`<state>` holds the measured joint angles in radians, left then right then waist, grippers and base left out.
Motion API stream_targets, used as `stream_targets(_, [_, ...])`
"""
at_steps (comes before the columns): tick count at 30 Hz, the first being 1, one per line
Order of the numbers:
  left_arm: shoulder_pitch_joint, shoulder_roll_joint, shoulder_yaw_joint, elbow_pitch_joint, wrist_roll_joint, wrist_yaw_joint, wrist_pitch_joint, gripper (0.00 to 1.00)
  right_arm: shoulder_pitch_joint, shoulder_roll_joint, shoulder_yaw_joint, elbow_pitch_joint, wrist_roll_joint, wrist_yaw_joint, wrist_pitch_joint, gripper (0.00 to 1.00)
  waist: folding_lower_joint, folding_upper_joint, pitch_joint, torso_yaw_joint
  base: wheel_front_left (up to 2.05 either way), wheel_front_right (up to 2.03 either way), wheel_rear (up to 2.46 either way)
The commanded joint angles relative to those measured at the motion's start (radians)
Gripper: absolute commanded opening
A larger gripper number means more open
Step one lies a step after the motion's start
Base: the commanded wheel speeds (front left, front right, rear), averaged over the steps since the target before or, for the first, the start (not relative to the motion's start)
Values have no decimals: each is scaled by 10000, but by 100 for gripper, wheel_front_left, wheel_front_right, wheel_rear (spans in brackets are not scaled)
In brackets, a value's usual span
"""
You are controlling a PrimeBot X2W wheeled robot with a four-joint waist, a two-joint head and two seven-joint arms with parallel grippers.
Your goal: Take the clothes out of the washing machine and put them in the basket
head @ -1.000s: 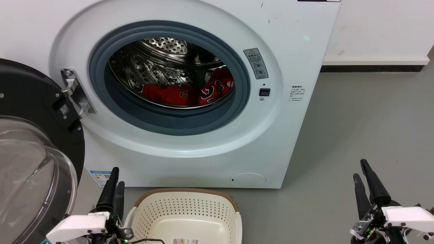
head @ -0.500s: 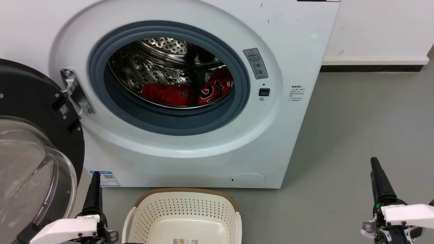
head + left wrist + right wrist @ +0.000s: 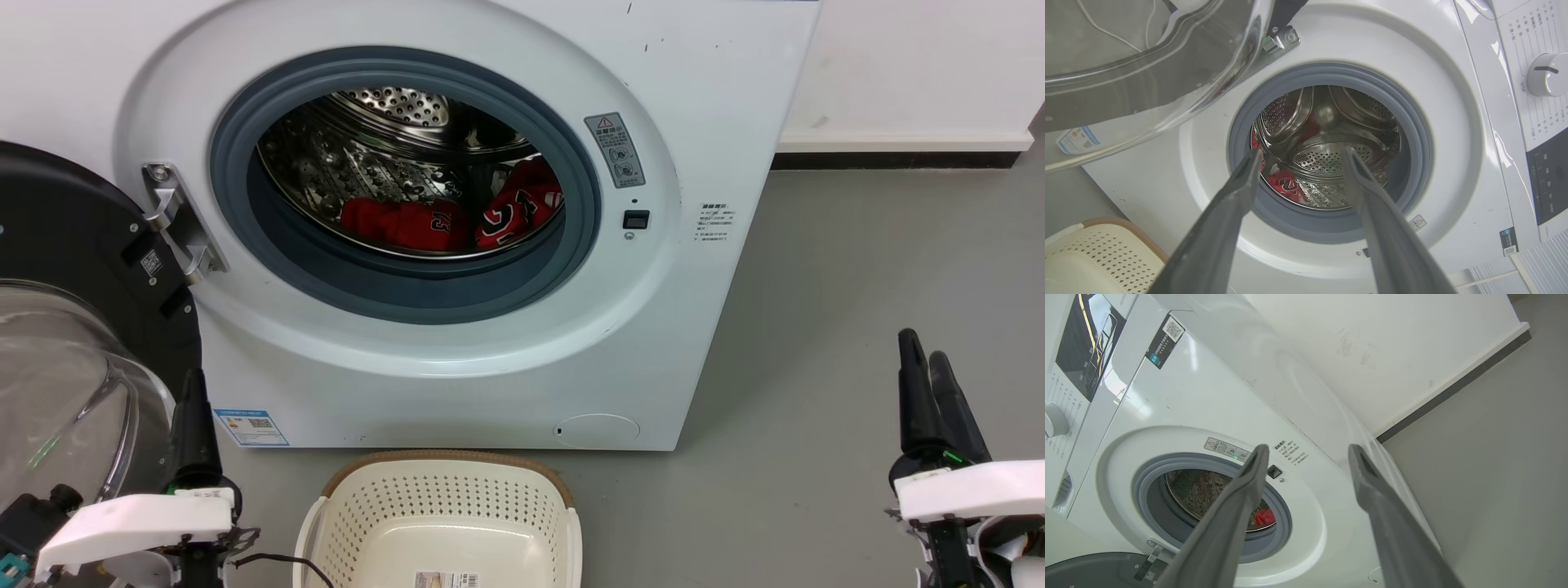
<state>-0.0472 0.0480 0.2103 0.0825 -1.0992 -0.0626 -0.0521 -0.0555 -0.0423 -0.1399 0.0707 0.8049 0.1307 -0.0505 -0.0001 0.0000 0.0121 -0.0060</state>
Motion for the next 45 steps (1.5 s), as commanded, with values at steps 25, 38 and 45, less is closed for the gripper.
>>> stream_targets(25, [525,24,-1729,-1786,5019,677,-835,100,233,-77,888,-1653,-5233,0,-858,100,1,0,46,-61,0,0,0])
stream_targets(38, [744,70,-2505,-1826,7211,1181,-1223,100,529,-84,1042,-1528,-7121,0,-1236,100,1,0,38,-149,0,0,0])
stream_targets(45, [842,126,-2806,-1109,7773,1259,-1393,100,682,-85,999,-1146,-7570,0,-1393,100,1,0,6,-177,0,0,0])
